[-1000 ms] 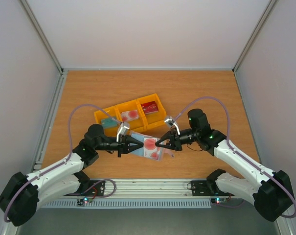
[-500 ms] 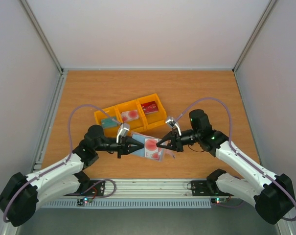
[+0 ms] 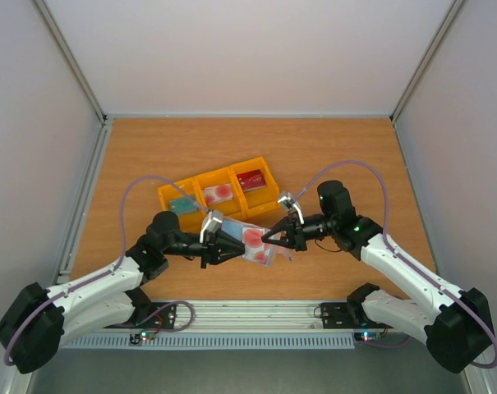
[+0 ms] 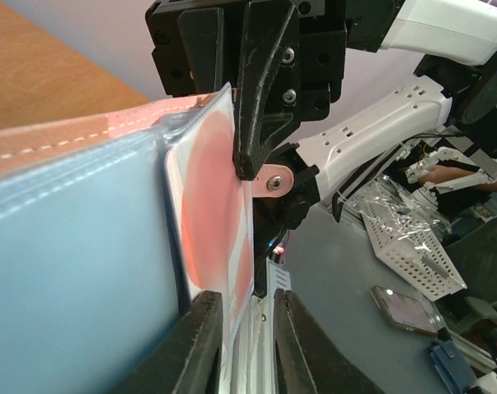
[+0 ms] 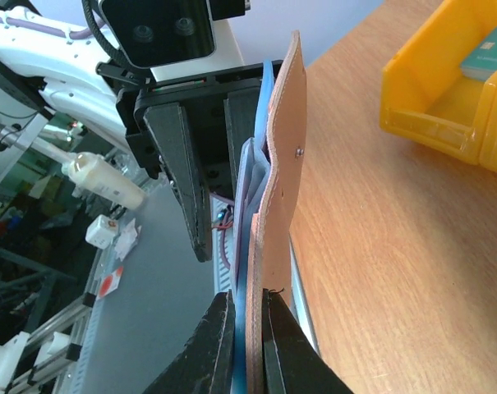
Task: Take the credit cards out of the card holder
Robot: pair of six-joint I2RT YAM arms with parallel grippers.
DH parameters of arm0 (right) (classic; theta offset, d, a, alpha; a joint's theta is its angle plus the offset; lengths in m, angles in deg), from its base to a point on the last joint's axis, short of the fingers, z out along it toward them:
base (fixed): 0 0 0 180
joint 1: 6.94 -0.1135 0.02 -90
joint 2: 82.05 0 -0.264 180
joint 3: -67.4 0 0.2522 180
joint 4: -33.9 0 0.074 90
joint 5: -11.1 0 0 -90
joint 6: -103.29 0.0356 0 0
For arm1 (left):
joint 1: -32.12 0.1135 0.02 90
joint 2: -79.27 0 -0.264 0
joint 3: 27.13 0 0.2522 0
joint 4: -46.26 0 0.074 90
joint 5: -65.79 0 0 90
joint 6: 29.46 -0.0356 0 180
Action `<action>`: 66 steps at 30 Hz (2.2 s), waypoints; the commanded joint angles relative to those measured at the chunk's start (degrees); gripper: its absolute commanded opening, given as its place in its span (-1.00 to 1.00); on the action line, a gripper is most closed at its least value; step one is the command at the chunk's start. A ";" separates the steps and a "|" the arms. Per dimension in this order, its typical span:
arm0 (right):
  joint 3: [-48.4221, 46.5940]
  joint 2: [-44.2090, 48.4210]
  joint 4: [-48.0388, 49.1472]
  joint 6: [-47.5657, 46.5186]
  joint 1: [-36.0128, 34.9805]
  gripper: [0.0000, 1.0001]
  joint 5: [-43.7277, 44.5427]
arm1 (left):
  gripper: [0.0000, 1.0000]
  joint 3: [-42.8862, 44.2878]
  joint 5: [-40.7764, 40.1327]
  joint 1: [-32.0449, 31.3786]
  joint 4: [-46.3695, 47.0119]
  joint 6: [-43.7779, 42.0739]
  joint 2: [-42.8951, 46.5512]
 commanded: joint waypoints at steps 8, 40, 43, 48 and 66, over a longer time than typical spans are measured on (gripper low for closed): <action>-2.29 -0.15 2.25 -0.06 -0.03 -0.93 -3.62 | -0.84 0.50 -1.08 -0.92 8.60 -0.75 -0.70; -3.73 2.18 -2.00 -2.41 -0.04 -0.92 -3.42 | -0.71 2.78 1.97 0.61 7.87 2.12 -2.80; -3.73 2.13 -2.08 -2.49 -0.01 -0.92 -3.35 | -0.90 2.70 2.03 0.49 8.14 1.62 -2.46; -3.56 2.56 -3.00 -3.10 0.05 -0.92 -2.73 | -1.00 2.32 0.81 0.64 5.77 2.49 -1.29; -3.67 1.89 0.74 1.47 -2.11 -0.70 2.19 | -0.99 0.46 2.15 4.18 4.40 4.70 1.59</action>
